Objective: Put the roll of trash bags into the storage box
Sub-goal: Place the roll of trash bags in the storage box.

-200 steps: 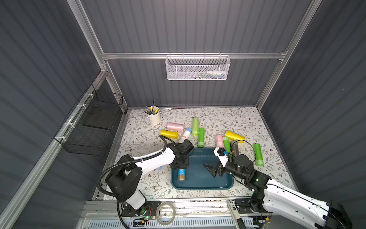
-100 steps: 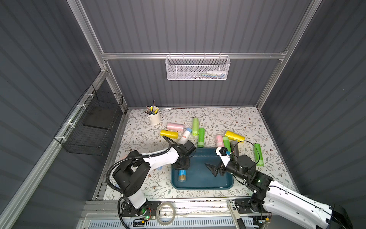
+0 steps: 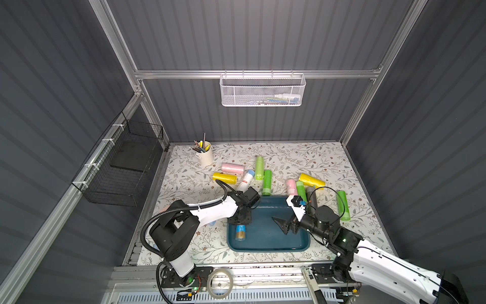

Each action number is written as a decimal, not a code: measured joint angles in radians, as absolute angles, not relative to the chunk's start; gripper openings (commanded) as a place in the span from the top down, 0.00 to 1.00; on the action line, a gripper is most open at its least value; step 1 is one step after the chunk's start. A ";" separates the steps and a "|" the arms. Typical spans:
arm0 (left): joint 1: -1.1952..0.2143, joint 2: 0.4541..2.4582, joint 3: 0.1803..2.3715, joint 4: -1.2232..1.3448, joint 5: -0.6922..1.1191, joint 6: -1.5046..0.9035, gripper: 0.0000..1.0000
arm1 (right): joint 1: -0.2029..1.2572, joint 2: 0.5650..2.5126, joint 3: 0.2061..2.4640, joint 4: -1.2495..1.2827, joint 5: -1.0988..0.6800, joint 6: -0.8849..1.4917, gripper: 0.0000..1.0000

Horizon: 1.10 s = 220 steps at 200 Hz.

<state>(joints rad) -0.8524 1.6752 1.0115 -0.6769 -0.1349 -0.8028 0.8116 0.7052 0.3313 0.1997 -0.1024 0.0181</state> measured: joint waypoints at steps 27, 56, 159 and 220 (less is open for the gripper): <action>-0.852 1.676 1.011 -0.685 -0.145 -0.791 0.54 | 0.812 0.698 0.331 0.199 -0.102 0.018 0.01; -0.852 1.676 1.011 -0.694 -0.154 -0.787 0.50 | 0.812 0.698 0.331 0.199 -0.102 0.018 0.01; -0.853 1.629 1.013 -0.722 -0.158 -0.786 0.43 | 0.812 0.700 0.331 0.193 -0.102 0.018 0.01; -0.853 1.588 1.039 -0.750 -0.157 -0.771 0.41 | 0.812 0.700 0.331 0.192 -0.102 0.018 0.01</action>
<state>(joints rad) -0.8532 1.5879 1.0393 -0.7502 -0.1570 -0.7708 0.8116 0.7002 0.3313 0.1925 -0.1017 0.0177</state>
